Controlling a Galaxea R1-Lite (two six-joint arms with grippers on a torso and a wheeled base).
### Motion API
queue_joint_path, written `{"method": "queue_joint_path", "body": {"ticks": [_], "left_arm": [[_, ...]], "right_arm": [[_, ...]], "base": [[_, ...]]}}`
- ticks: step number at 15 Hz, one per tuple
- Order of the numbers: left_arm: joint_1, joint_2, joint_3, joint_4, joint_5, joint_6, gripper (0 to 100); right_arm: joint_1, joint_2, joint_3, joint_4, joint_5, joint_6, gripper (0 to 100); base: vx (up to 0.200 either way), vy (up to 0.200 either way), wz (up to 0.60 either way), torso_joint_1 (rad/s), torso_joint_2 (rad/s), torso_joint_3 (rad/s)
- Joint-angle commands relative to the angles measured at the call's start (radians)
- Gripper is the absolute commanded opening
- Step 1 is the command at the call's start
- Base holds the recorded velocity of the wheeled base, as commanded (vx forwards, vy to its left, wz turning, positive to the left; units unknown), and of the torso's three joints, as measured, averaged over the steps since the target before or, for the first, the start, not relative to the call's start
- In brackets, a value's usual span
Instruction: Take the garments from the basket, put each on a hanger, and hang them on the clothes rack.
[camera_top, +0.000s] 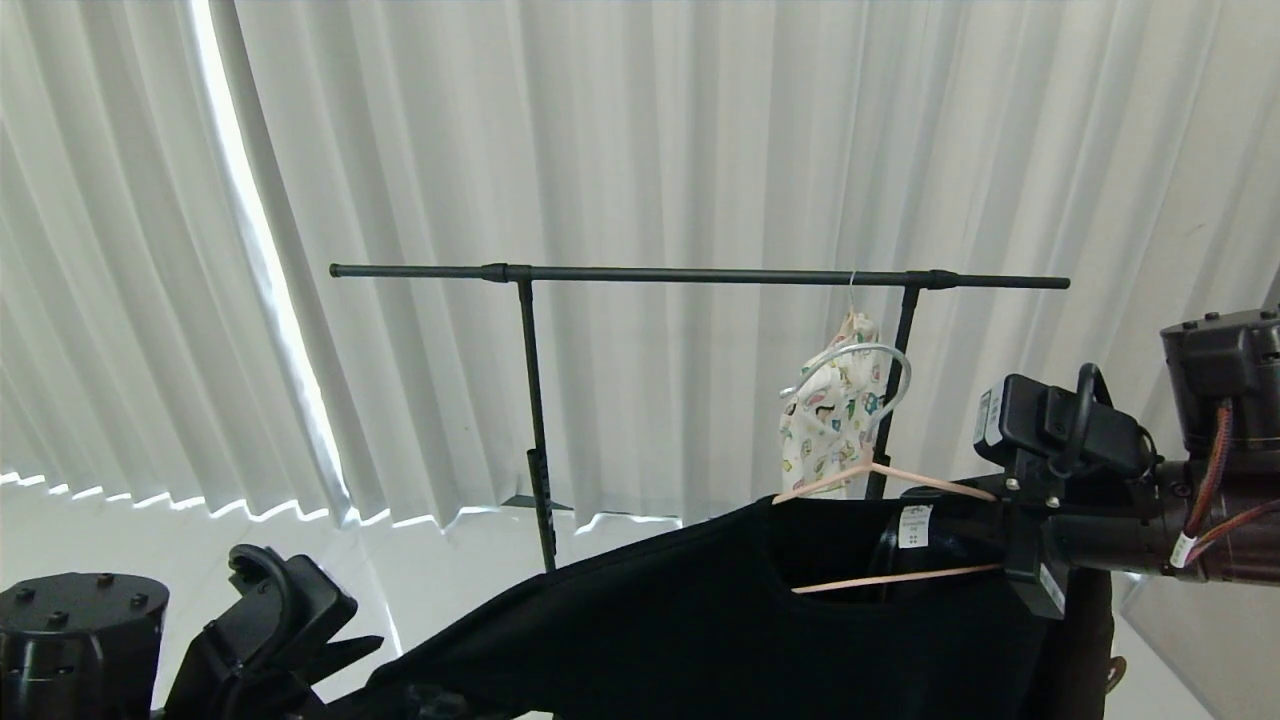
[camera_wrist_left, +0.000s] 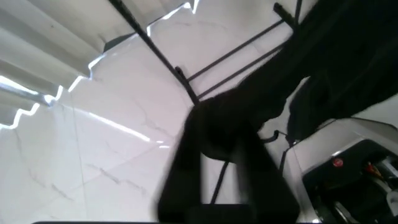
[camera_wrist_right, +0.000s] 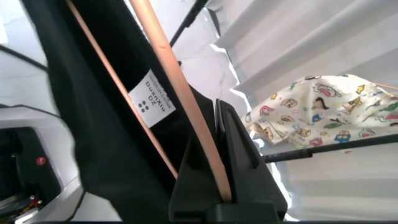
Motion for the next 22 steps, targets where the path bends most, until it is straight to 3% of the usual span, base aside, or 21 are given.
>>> {"method": "queue_joint_path", "body": {"ticks": [1,3,5,8,12,17,19,22], "left_arm": [[-0.013,-0.018,-0.010,-0.001,-0.002,-0.004,100],[-0.013,-0.035,-0.010,-0.001,-0.002,-0.009,100],[-0.012,-0.103,-0.010,-0.001,-0.003,-0.047,100],[-0.005,-0.159,-0.063,-0.001,0.004,-0.242,100],[0.025,-0.152,-0.085,-0.001,0.029,-0.250,100],[0.021,-0.034,-0.166,-0.001,0.307,-0.250,100],[0.021,-0.026,-0.175,-0.001,0.319,-0.250,100],[-0.025,-0.029,-0.175,-0.001,0.319,-0.250,100]], "right_arm": [[-0.001,0.003,0.000,0.001,-0.002,0.001,0],[-0.011,0.003,0.000,0.003,-0.009,-0.001,0],[-0.029,0.003,0.009,0.021,-0.089,0.005,0],[-0.049,0.002,0.006,0.093,-0.194,0.063,0],[-0.049,0.023,0.006,0.099,-0.339,0.165,0],[-0.047,0.123,-0.009,0.124,-0.585,0.344,0],[-0.044,0.177,-0.044,0.146,-0.697,0.458,0],[-0.020,0.256,-0.144,0.153,-0.743,0.628,0]], "base": [[0.000,0.000,0.00,0.000,0.00,0.000],[0.000,0.000,0.00,0.000,0.00,0.000],[0.000,0.000,0.00,0.000,0.00,0.000],[0.000,0.000,0.00,0.000,0.00,0.000],[0.000,0.000,0.00,0.000,0.00,0.000],[0.000,0.000,0.00,0.000,0.00,0.000],[0.000,0.000,0.00,0.000,0.00,0.000],[0.000,0.000,0.00,0.000,0.00,0.000]]}}
